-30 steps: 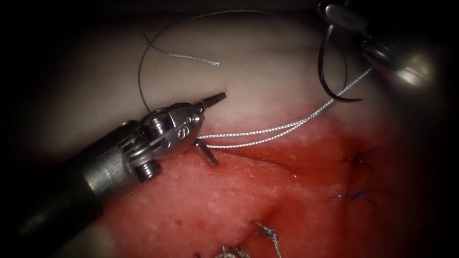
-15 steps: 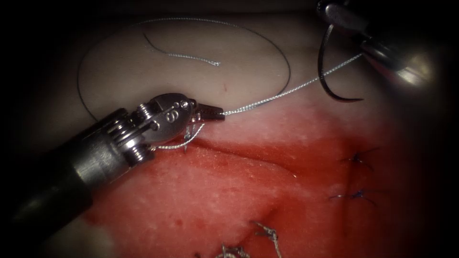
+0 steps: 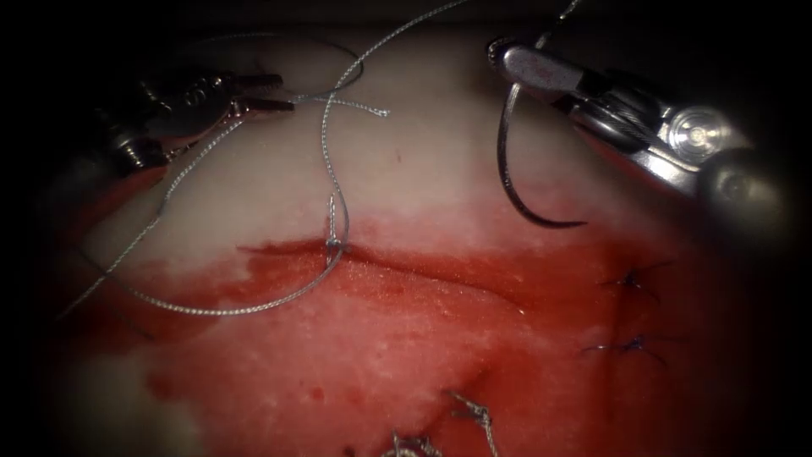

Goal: Wound Closure

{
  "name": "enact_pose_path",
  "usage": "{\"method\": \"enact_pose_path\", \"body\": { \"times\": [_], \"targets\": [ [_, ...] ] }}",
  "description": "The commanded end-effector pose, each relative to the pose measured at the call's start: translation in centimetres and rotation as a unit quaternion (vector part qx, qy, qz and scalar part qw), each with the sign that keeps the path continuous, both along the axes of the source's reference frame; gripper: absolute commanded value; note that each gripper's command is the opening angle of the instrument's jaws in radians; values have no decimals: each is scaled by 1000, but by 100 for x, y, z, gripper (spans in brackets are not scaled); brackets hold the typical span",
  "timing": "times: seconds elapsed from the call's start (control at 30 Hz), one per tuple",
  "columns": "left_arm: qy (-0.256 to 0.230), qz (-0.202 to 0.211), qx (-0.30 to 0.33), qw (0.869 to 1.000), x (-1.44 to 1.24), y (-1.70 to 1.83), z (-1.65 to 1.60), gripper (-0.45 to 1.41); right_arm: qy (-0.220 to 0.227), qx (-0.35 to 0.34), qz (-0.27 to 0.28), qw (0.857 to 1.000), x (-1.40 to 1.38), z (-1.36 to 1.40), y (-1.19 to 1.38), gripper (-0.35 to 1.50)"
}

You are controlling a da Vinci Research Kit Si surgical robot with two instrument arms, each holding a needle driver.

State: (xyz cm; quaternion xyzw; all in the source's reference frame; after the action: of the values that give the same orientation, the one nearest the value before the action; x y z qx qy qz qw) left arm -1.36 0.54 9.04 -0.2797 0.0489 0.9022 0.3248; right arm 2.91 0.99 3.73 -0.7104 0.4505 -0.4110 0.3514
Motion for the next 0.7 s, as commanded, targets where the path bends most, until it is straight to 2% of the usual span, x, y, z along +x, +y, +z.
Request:
{"method": "enact_pose_path", "body": {
  "times": [0.03,0.1,0.17,0.23,0.27,0.33,0.4,0.47,0.53,0.6,0.7],
  "targets": [
    [6,-3,-9,1000,7,19,-10,12,3,-1,1,1000,10,-6,8,-35],
    [29,-8,-27,999,25,31,-11,19,2,-3,2,1000,13,-4,7,-35],
    [46,-35,-46,997,53,47,-17,4,1,-4,2,1000,15,-2,6,-35],
    [57,-49,-58,995,69,55,-21,2,1,-4,3,1000,14,-2,7,-35],
    [65,-51,-66,994,78,60,-23,7,1,-4,3,1000,14,-2,7,-35],
    [77,-67,-77,992,89,65,-25,5,1,-4,3,1000,14,-1,7,-35],
    [85,-87,-90,988,100,68,-27,17,1,-4,3,1000,14,-1,7,-35],
    [103,-107,-113,982,109,70,-31,12,0,-3,4,1000,14,-1,7,-35],
    [132,-136,-145,971,122,75,-38,2,0,-3,3,1000,13,-2,7,-35],
    [155,-159,-175,959,139,82,-48,7,0,-3,3,1000,13,-2,7,-35],
    [152,-167,-185,956,156,90,-61,9,0,-2,3,1000,14,-3,7,-35]
  ]
}}
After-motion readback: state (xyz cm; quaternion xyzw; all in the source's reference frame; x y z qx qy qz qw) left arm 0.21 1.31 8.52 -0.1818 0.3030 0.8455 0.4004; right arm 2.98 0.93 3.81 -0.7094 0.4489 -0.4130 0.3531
